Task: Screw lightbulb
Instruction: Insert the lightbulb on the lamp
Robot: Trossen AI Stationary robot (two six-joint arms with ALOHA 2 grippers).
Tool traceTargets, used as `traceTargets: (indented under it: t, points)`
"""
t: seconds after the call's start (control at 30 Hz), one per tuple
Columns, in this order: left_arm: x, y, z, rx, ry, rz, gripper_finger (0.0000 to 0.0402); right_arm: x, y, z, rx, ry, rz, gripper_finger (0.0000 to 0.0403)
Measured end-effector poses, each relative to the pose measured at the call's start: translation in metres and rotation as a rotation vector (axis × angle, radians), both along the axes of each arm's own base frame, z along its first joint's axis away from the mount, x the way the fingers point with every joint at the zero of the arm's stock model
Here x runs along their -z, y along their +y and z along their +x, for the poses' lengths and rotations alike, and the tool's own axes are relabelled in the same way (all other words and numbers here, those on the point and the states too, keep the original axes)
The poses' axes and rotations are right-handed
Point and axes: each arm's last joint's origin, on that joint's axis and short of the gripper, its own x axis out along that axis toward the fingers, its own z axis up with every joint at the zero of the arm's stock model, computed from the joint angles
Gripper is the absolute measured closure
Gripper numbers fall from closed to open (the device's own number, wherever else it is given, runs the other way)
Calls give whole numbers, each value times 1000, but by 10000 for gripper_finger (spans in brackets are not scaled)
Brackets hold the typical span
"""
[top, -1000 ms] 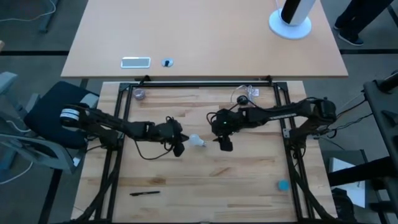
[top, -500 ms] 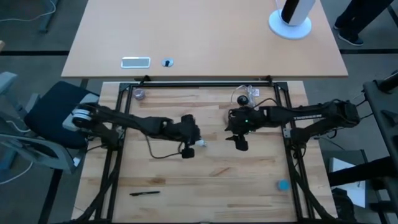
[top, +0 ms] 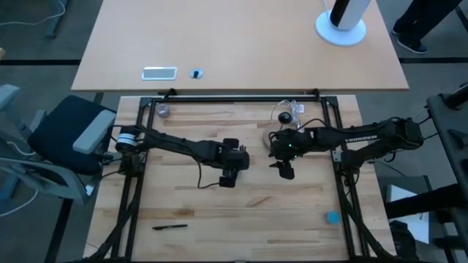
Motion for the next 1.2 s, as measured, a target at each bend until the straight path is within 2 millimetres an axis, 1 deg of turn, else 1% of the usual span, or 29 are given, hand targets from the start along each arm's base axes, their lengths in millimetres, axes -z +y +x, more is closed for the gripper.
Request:
traceTargets:
  t: [0.23, 0.5, 0.7, 0.83, 0.97, 1.2]
  points:
    - [-17, 0, 3, -28, -66, -19, 216, 1, 0, 2, -6, 3, -3, 204]
    - [-21, -2, 8, -150, -151, -91, 216, 2, 0, 3, -5, 1, -3, 204]
    - [-26, -2, 15, -163, -242, -113, 216, 1, 0, 4, -6, -13, -4, 204]
    - [-33, -3, 23, -158, -354, -132, 216, 1, 0, 5, -6, -21, -5, 204]
    - [-43, -4, 33, -155, -501, -163, 216, 2, 0, 5, -7, -13, -4, 204]
    - [-59, -5, 44, -144, -704, -198, 216, 2, 0, 5, -7, -15, -5, 204]
